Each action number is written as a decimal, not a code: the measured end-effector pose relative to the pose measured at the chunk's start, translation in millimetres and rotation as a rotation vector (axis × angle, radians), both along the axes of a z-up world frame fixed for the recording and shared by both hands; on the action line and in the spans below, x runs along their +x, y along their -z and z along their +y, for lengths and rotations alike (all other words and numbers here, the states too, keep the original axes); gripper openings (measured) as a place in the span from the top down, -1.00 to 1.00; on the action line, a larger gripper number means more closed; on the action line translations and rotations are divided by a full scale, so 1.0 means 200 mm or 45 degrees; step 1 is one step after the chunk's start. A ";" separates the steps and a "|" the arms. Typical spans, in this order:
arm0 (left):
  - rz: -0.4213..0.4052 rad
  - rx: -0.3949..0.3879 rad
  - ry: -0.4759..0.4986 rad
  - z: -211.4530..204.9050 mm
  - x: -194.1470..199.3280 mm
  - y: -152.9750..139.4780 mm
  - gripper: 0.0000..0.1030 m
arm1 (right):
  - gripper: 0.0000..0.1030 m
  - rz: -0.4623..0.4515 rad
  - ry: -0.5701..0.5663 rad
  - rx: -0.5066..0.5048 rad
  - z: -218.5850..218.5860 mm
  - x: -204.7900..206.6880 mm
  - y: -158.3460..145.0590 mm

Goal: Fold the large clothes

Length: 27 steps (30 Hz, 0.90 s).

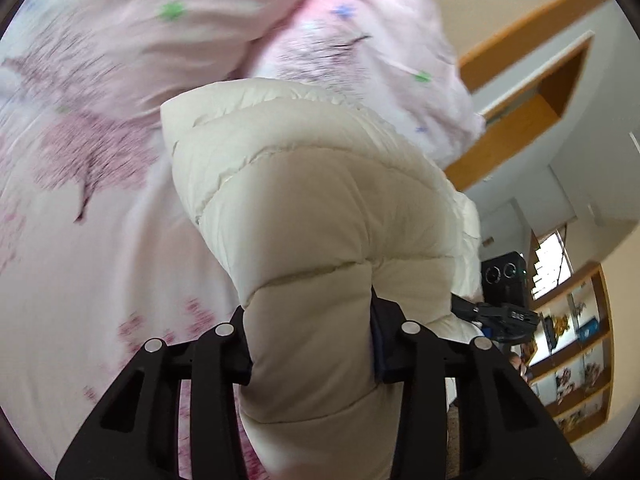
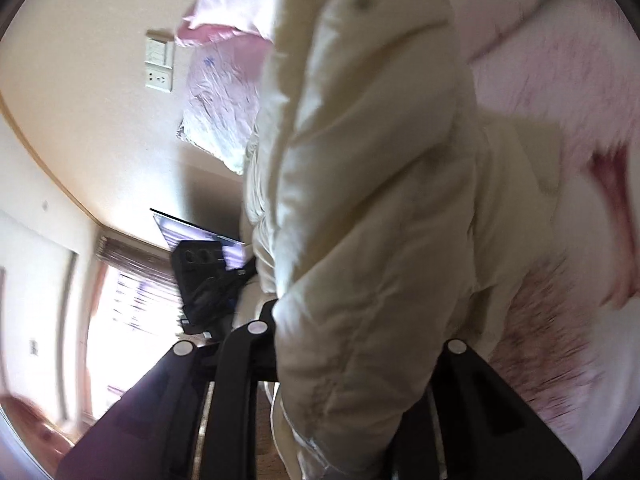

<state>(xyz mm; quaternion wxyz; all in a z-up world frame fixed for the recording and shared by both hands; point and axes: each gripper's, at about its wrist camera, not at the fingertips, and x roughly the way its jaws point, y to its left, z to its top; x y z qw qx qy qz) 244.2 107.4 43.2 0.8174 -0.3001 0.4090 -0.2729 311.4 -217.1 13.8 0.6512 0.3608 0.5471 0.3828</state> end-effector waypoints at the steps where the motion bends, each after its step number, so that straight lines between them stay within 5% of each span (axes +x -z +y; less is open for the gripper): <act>1: 0.023 -0.004 -0.013 0.02 0.00 0.03 0.08 | 0.64 0.061 0.017 0.043 0.01 -0.01 0.03; 3: 0.057 -0.008 -0.036 0.05 0.00 0.07 -0.07 | 0.57 0.157 0.062 0.089 0.02 -0.02 0.10; 5: 0.096 -0.006 -0.049 0.08 0.00 0.11 -0.23 | 0.32 0.233 0.093 -0.029 0.02 -0.05 0.16; 8: 0.089 -0.019 -0.012 0.08 -0.01 0.09 -0.31 | -0.18 0.045 0.170 -0.353 -0.02 -0.12 0.05; 9: 0.082 0.000 -0.008 0.08 -0.01 0.08 -0.32 | -0.48 -0.005 0.195 -0.406 -0.05 -0.14 0.01; 11: 0.082 0.026 0.001 0.06 -0.01 0.08 -0.39 | -0.75 -0.057 0.235 -0.471 -0.10 -0.17 -0.03; 14: 0.098 0.027 0.014 0.04 0.02 0.09 -0.43 | -0.75 0.017 0.210 -0.498 -0.12 -0.13 0.03; 18: 0.103 0.034 0.030 0.04 0.02 0.10 -0.45 | -0.75 0.208 0.121 -0.303 -0.12 -0.05 0.27; 22: 0.130 0.004 0.046 0.04 0.06 0.14 -0.48 | -0.78 0.183 0.040 -0.259 -0.06 0.02 0.30; 25: 0.124 -0.025 0.016 0.05 0.06 0.16 -0.43 | -0.11 0.149 0.002 -0.179 -0.04 0.03 0.31; 27: 0.096 -0.021 0.010 0.06 0.04 0.15 -0.23 | 0.43 0.100 -0.006 -0.103 -0.05 0.04 0.28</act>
